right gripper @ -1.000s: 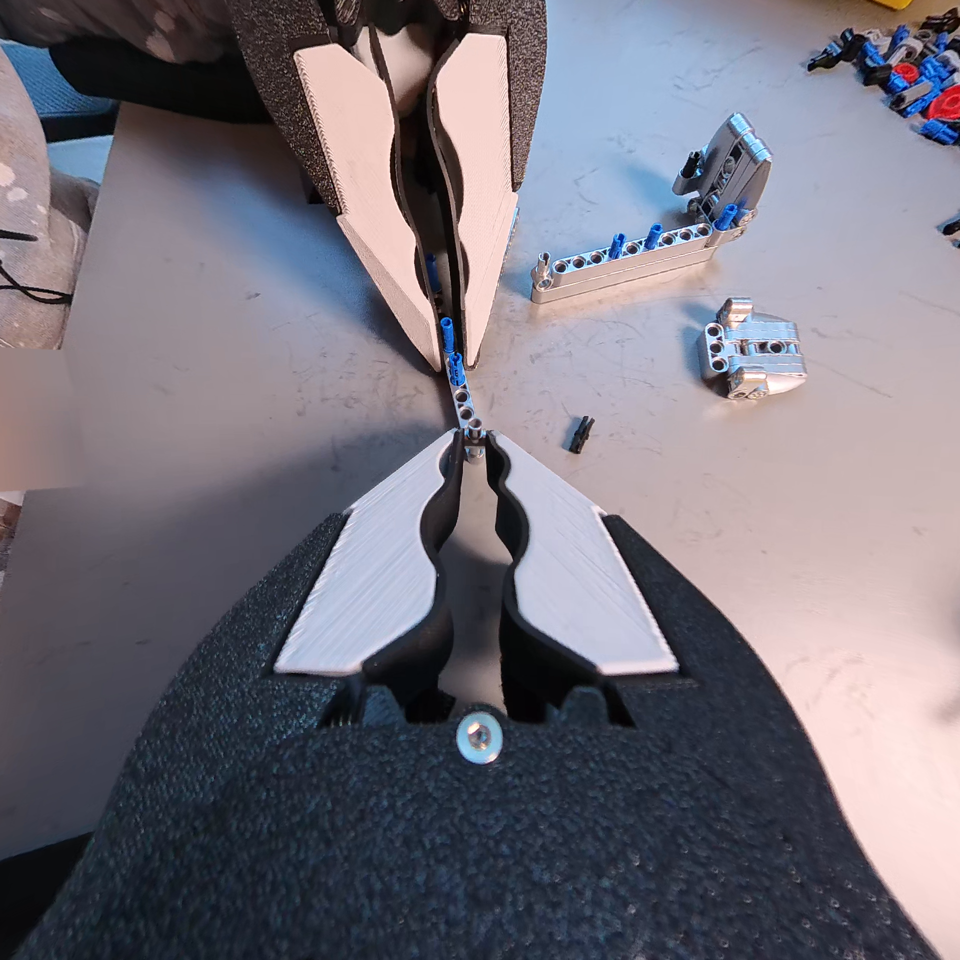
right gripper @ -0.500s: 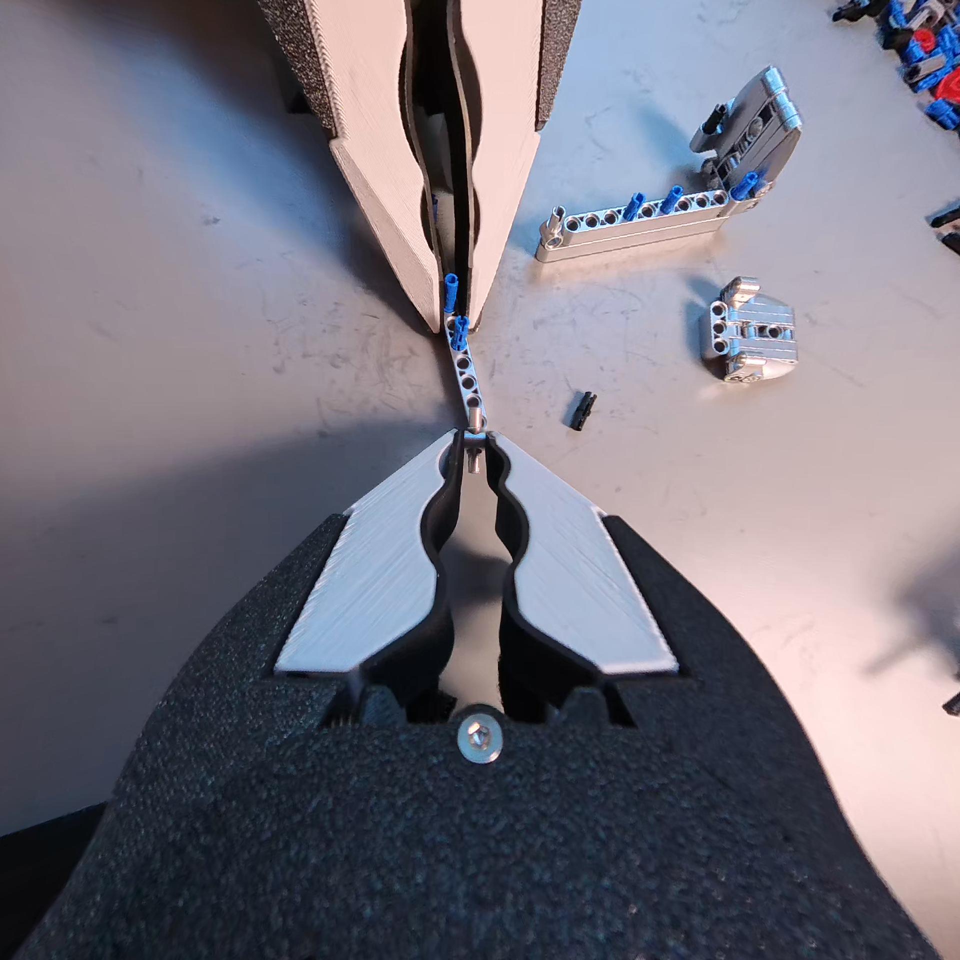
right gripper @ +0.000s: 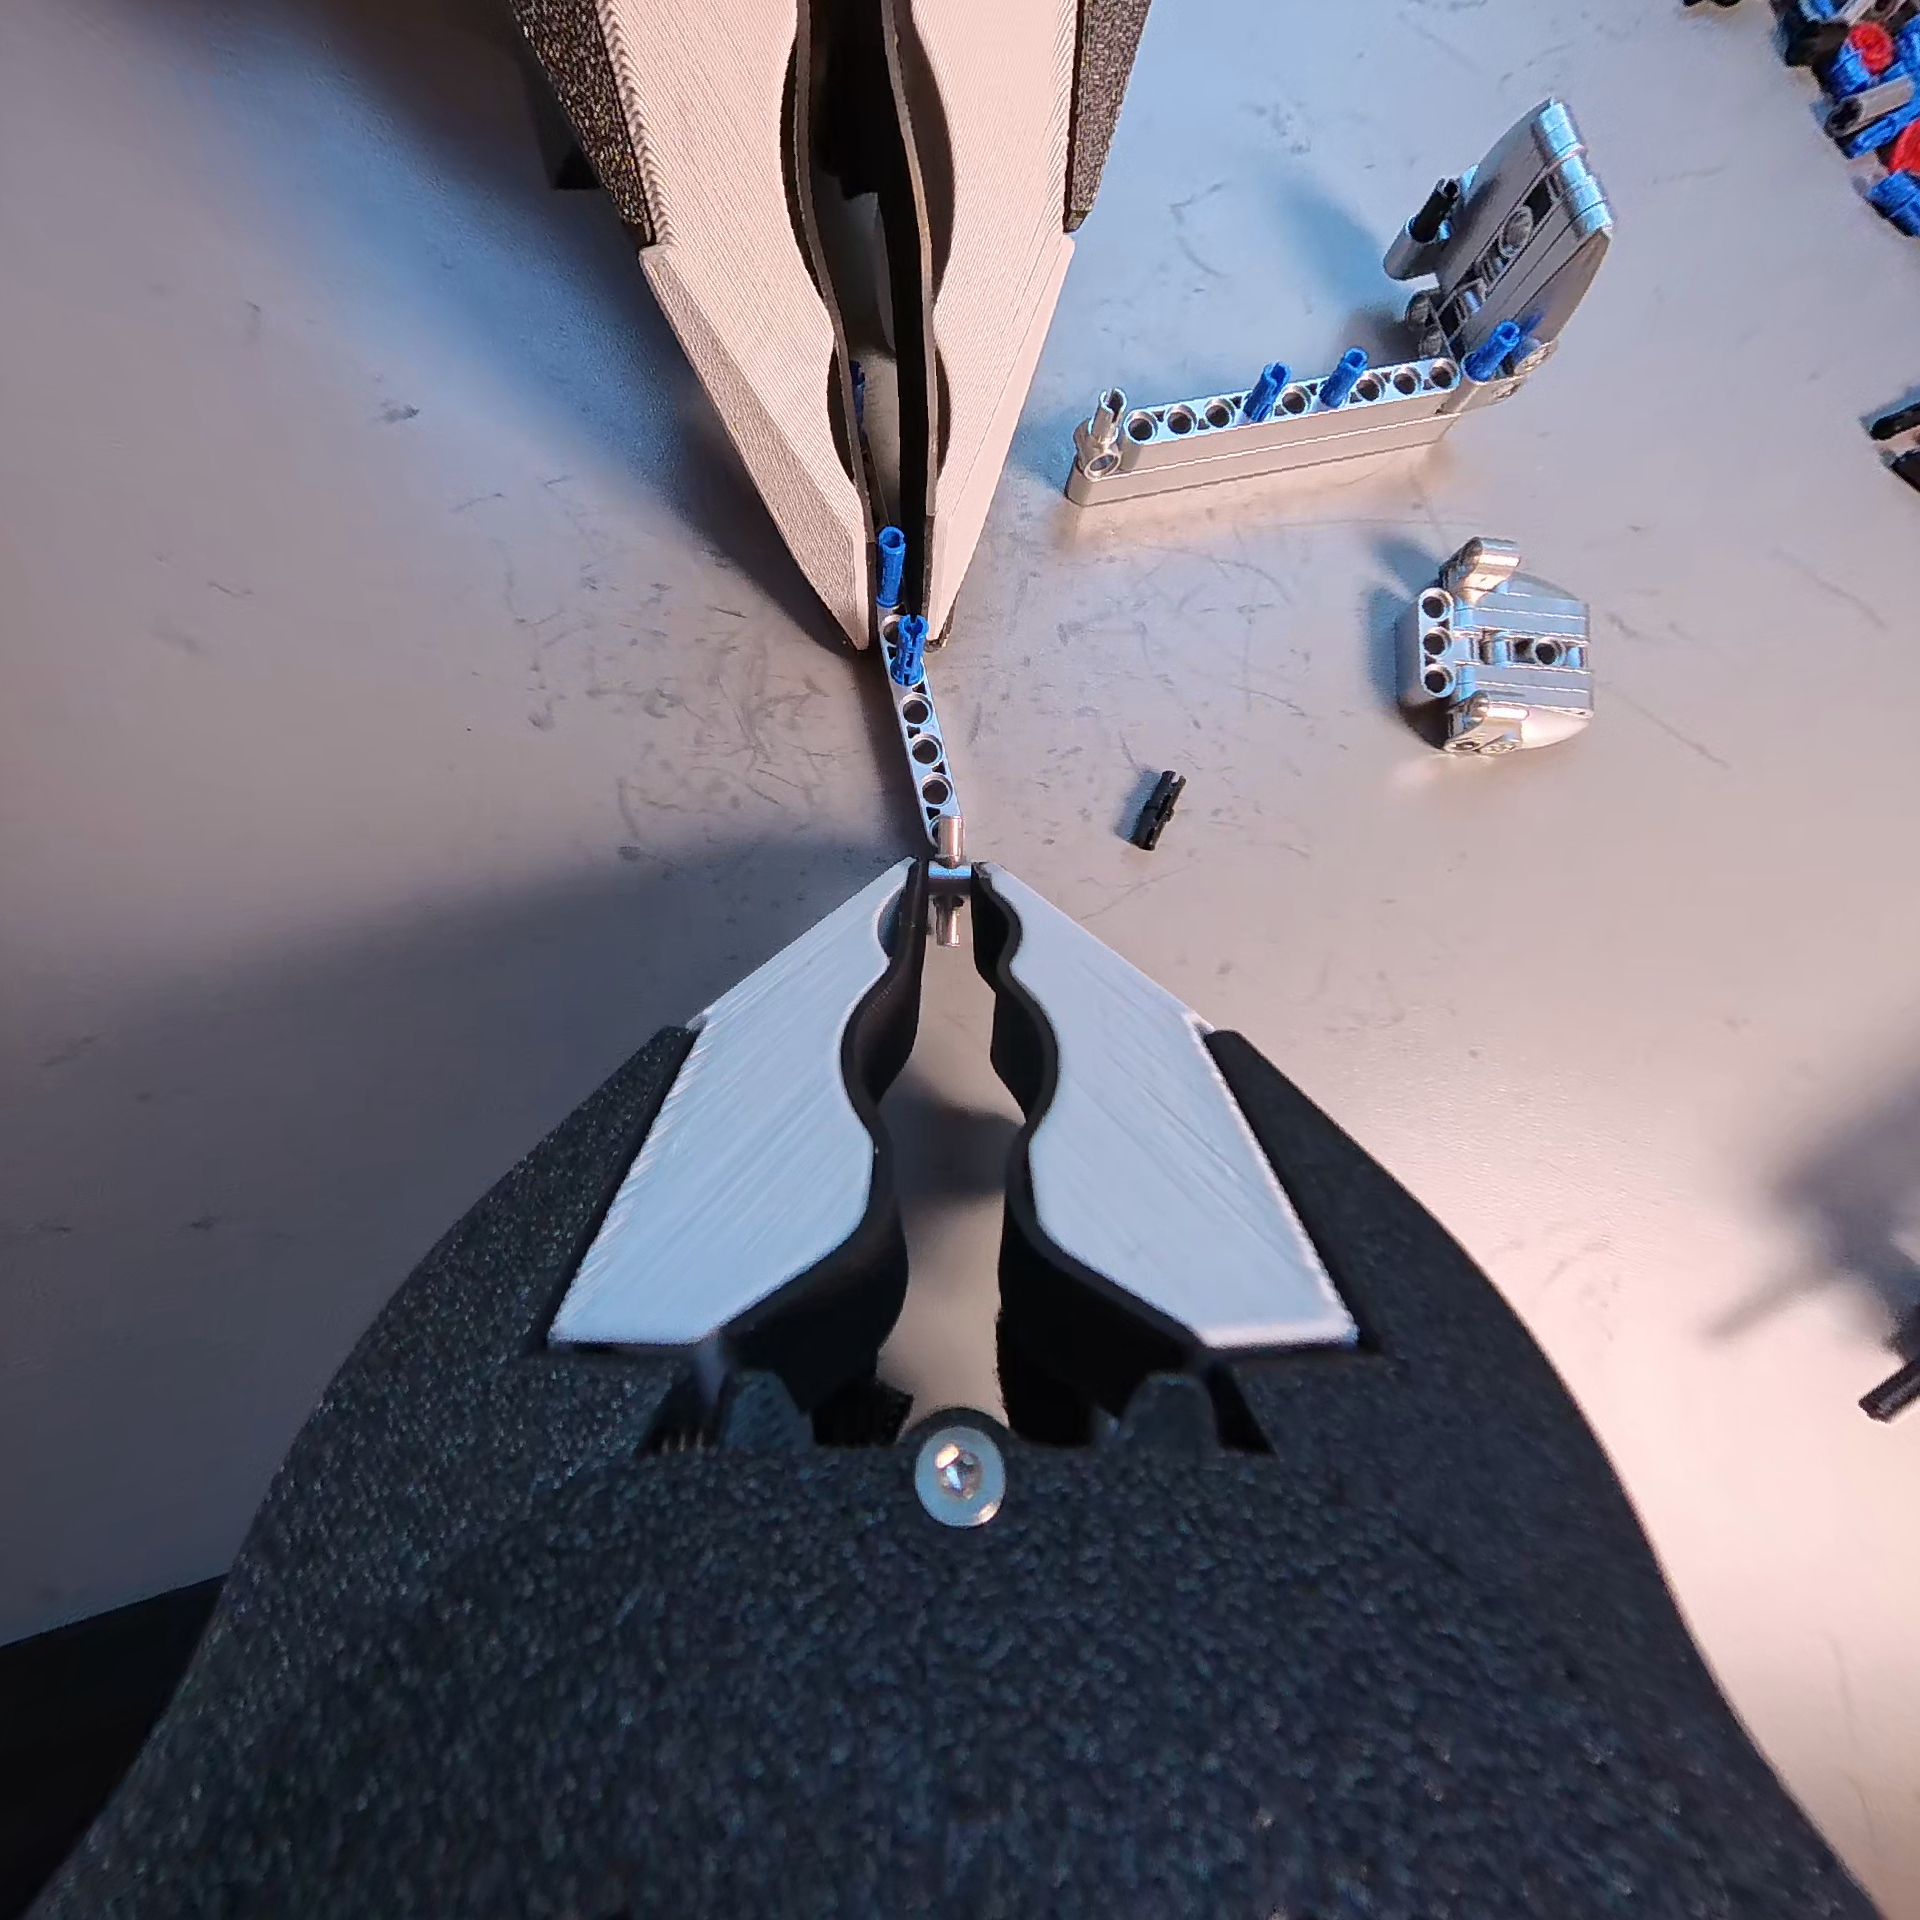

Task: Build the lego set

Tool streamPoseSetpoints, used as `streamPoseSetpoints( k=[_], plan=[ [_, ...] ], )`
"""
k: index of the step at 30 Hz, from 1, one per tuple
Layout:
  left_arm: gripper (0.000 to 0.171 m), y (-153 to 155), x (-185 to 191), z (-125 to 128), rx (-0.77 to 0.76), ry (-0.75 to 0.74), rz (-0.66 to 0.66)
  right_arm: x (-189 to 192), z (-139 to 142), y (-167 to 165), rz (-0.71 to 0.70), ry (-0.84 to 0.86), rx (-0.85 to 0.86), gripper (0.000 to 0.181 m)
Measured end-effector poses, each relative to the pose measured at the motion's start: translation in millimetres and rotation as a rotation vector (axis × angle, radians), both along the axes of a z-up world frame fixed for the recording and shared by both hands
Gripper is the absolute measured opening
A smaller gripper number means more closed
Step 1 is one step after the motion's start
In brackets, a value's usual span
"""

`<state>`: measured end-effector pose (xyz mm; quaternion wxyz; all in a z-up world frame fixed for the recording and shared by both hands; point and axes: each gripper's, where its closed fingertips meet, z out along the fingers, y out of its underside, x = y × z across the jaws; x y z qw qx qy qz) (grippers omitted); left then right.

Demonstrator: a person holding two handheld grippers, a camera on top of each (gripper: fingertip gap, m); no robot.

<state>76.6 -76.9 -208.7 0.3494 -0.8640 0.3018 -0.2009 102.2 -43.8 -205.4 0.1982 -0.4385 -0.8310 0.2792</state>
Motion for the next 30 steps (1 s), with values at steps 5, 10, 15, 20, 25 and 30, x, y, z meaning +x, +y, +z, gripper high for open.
streamPoseSetpoints(
  k=[5,10,15,20,25,30],
  plan=[
    [0.005,0,0,0,0.0,0.0,0.0,0,2,0,-0.008,0.001,-0.001,0.005],
    [0.005,0,0,0,-0.003,-0.002,0.002,-10,22,-1,-0.057,0.071,-0.066,0.006],
    [0.008,-1,1,2,0.012,-0.003,-0.009,-22,48,-5,-0.107,0.17,-0.128,0.007],
    [0.022,1,1,42,0.033,-0.266,0.009,-25,65,-17,-0.103,0.232,-0.099,0.007],
    [0.017,-3,4,92,0.001,-0.67,-0.018,-23,72,-21,-0.083,0.258,0.058,0.006],
    [0.009,-1,5,91,-0.036,-0.725,0.001,-25,79,-29,-0.03,0.292,0.263,0.006]
  ],
)
